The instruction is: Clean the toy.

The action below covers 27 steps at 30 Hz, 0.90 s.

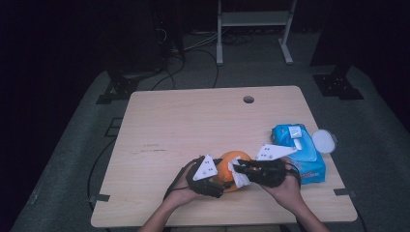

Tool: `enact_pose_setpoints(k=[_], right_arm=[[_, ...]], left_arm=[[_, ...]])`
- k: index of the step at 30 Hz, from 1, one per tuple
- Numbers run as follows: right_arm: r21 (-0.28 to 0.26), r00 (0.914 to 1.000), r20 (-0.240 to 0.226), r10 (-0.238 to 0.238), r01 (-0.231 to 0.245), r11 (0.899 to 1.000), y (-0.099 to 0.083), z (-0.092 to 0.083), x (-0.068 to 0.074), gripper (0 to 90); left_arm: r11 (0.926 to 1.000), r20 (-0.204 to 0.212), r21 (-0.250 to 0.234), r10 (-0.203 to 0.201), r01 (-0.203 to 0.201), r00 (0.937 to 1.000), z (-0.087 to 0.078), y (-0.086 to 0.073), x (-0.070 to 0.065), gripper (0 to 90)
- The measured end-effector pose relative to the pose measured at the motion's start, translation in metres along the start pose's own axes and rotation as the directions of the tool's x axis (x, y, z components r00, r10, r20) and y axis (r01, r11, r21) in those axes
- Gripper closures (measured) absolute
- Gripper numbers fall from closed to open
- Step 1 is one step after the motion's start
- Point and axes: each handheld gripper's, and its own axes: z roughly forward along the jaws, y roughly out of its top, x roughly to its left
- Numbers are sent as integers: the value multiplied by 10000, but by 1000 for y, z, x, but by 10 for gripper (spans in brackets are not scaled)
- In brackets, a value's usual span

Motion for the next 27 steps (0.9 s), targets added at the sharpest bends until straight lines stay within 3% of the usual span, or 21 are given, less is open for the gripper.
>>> enact_pose_setpoints(k=[2,6,8,10,13,14,15,16,18,21,22,24,25,26,27], right_arm=[[14,9999,101,-112,112,9999,1,1,0,766],[246,9974,718,45,-63,9997,-4,-2,-14,766],[231,9977,556,380,-393,9990,-7,-4,-19,766],[216,9983,515,280,-291,9993,-7,-5,-16,769],[156,10000,-86,-33,34,9999,-3,-1,-3,768],[206,9985,-392,-375,384,9991,-1,5,10,768],[206,9985,-392,-375,384,9991,-1,5,10,768],[326,9967,-234,-771,779,9964,1,8,16,768],[298,9967,-246,-773,780,9965,1,8,15,769],[269,9988,-80,-483,485,9985,-1,5,5,769],[264,9995,23,-321,320,9991,-4,2,-1,769],[292,9999,27,-150,150,9995,-5,1,-4,769],[292,9999,27,-150,150,9995,-5,1,-4,769],[170,9998,-152,-132,135,9998,-3,0,0,769],[108,9993,-318,-201,205,9997,-1,0,4,769]], left_arm=[[10000,-21,-8,-93,93,10000,-1,0,2,187],[9995,5,-21,-303,303,9995,-2,-1,6,160],[9998,32,-48,-204,204,9998,-2,-1,5,199],[9997,-106,-79,-251,250,9996,-1,-1,5,233],[9978,-167,-171,-640,638,9978,0,-2,7,242],[9978,-211,-122,-652,650,9976,0,-2,7,240],[9978,-211,-122,-652,650,9976,0,-2,7,233],[9983,-276,-68,-573,571,9980,0,-2,6,225],[9976,-298,-120,-692,689,9972,-1,-2,7,204],[9928,-448,-198,-1188,1180,9919,1,-3,9,87],[9919,-310,-159,-1263,1258,9915,2,-5,12,83],[9916,-146,-158,-1289,1286,9916,1,-6,12,172],[9932,-204,-139,-1162,1159,9930,1,-5,11,172],[9960,-198,-73,-892,890,9958,2,-3,7,222],[9960,-198,-73,-892,890,9958,2,-3,7,236]])
